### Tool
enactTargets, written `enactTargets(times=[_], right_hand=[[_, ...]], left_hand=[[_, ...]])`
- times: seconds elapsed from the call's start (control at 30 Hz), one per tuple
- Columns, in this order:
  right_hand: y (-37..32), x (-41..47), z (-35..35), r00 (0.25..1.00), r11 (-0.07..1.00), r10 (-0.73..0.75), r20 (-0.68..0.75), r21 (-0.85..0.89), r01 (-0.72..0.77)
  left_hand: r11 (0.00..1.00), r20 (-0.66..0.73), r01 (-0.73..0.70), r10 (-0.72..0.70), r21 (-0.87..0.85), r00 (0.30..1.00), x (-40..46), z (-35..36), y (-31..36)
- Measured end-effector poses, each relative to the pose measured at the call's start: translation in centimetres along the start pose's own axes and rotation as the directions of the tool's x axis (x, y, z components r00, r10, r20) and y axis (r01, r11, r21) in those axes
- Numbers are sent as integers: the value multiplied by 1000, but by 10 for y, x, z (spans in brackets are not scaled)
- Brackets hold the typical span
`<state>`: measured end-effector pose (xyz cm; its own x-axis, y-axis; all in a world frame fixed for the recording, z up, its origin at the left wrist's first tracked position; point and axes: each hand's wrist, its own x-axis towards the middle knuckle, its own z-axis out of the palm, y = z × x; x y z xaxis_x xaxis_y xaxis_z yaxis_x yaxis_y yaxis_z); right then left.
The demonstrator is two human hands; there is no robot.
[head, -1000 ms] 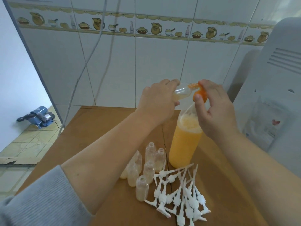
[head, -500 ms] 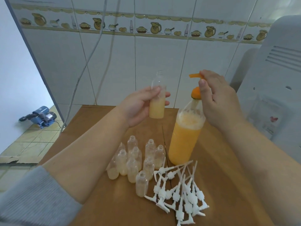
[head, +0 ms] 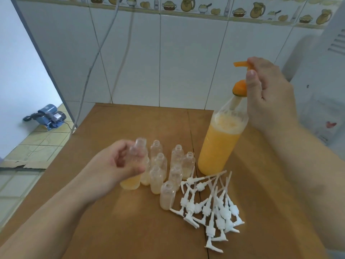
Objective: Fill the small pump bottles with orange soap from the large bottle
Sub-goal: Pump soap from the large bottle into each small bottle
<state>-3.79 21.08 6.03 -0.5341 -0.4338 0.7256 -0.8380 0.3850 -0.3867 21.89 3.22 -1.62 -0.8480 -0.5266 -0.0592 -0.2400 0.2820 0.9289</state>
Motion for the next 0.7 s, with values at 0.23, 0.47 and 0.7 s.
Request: enactTargets(times=[0.23, 0.47, 0.7], right_hand=[[0, 0, 2, 1000, 1000, -5, -28, -1, 5], [3, 0, 4, 999, 1000, -18, -41, -2, 18], [4, -1, 6, 998, 999, -40, -51, 4, 40]], left_hand=[[984, -157, 136, -117, 117, 981, -17, 44, -80], [986, -326, 140, -104, 91, 940, -7, 65, -108], [987, -648, -147, 150, 59, 747, -26, 51, -133]])
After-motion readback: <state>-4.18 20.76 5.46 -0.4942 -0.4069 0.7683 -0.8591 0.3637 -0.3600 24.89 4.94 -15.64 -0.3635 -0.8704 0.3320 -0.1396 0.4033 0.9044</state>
